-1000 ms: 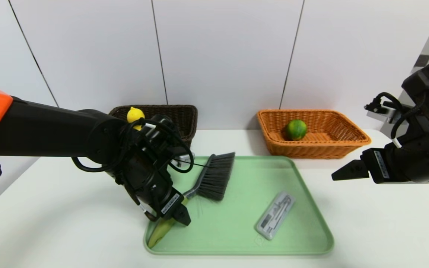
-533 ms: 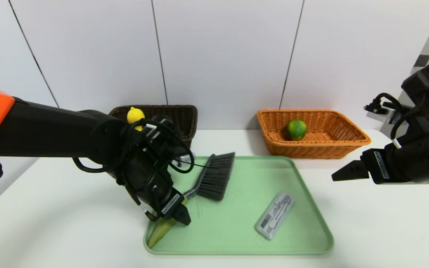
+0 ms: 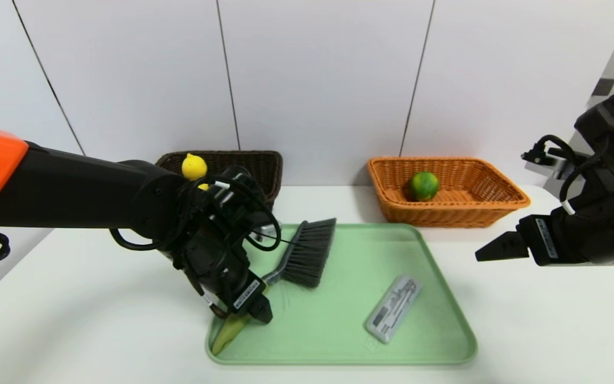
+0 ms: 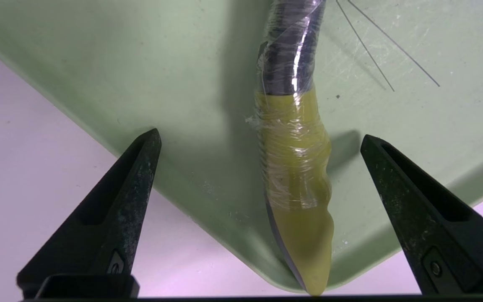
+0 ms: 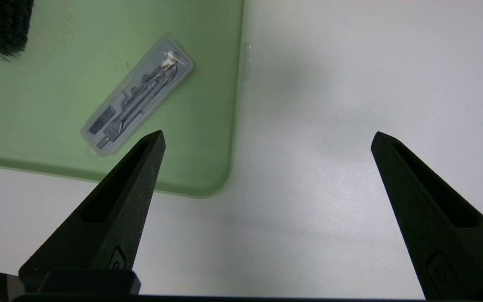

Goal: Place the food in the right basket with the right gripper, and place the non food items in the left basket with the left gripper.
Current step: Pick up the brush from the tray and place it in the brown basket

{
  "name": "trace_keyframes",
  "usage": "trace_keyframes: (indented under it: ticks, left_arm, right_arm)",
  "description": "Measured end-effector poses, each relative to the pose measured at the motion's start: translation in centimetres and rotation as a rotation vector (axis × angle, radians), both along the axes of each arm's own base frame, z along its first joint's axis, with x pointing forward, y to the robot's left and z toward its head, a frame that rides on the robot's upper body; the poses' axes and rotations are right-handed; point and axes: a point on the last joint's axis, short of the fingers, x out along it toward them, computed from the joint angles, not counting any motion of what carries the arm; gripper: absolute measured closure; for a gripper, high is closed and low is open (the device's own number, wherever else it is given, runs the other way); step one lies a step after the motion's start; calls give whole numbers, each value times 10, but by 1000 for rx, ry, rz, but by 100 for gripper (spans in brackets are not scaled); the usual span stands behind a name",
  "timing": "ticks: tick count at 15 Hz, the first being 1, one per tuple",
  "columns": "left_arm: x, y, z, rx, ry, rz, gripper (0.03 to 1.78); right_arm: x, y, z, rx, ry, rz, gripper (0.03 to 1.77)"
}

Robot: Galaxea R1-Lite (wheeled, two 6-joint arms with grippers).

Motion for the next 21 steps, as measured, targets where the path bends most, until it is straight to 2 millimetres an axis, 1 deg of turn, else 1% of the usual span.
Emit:
trace_keyframes:
  ticks: [6,7,9,11,13,14,15,21]
  left_arm:
    - [-1,-1,-2,2,7,-2,12]
    - [-1,-1,-2,2,6,1,31]
    - [-1,-1,-1,-6,8,9,61]
    - [-1,-2,-1,-13,12,6,86]
    - [0,-1,-1,-17,14,8,104]
    - [0,-1,0,-19,14,12,128]
    - [0,-1,0,-22,14,12,134]
    - [-1,0,1,-20,13,15,134]
  right_arm:
    - [-1,0,-1,-1,3,-1,10]
    - [-2,0,0,-1,2,0,10]
    - [-3,0,-1,-1,3,0,10]
    - [-4,0,-2,-3,7,2,10]
    - [-5,1,-2,-2,7,7,10]
    - [-6,1,-2,-2,7,9,10]
    - [-6,1,-2,-2,7,9,10]
    - [-9,0,-3,-3,10,9,10]
